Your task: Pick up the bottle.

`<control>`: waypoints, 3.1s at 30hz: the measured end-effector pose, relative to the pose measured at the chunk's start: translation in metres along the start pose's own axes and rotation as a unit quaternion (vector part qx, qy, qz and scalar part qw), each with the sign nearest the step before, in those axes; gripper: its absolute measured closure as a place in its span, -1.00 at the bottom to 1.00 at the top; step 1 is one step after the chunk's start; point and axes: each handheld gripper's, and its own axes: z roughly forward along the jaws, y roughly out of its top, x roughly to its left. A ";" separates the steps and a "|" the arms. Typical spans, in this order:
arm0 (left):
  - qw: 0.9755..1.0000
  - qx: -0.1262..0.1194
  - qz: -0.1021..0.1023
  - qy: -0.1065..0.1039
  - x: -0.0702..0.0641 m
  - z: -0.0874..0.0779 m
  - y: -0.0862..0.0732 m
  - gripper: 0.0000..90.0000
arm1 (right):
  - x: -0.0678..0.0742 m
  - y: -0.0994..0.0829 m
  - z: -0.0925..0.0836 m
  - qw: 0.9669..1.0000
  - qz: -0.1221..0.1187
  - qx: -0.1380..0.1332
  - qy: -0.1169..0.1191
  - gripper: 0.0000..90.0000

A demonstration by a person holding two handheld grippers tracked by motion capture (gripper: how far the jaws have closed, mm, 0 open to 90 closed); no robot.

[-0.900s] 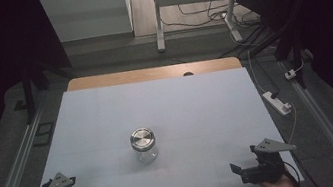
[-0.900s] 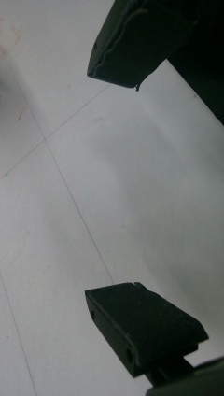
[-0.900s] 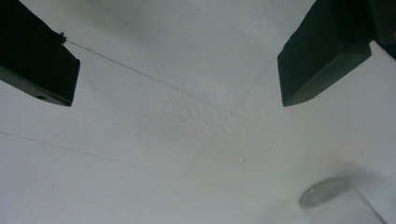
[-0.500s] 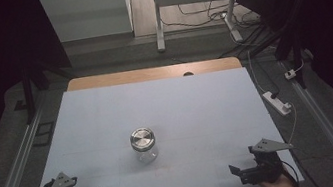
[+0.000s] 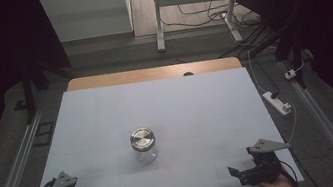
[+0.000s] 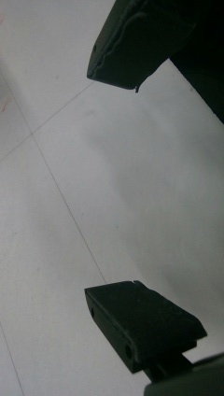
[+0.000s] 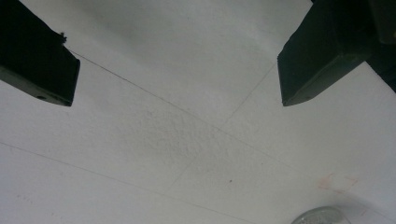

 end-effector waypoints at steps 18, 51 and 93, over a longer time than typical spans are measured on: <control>0.998 -0.045 0.021 -0.048 0.001 -0.004 0.007 -1.00 | 0.000 0.000 0.001 1.000 -0.005 0.007 0.005 -1.00; 0.992 -0.075 0.062 -0.081 -0.009 0.026 0.045 -1.00 | 0.004 0.002 0.006 0.999 -0.025 0.028 0.007 -0.94; 0.983 -0.063 0.144 -0.096 -0.038 0.077 0.099 -1.00 | 0.007 0.002 0.010 0.998 -0.042 0.050 0.008 -0.92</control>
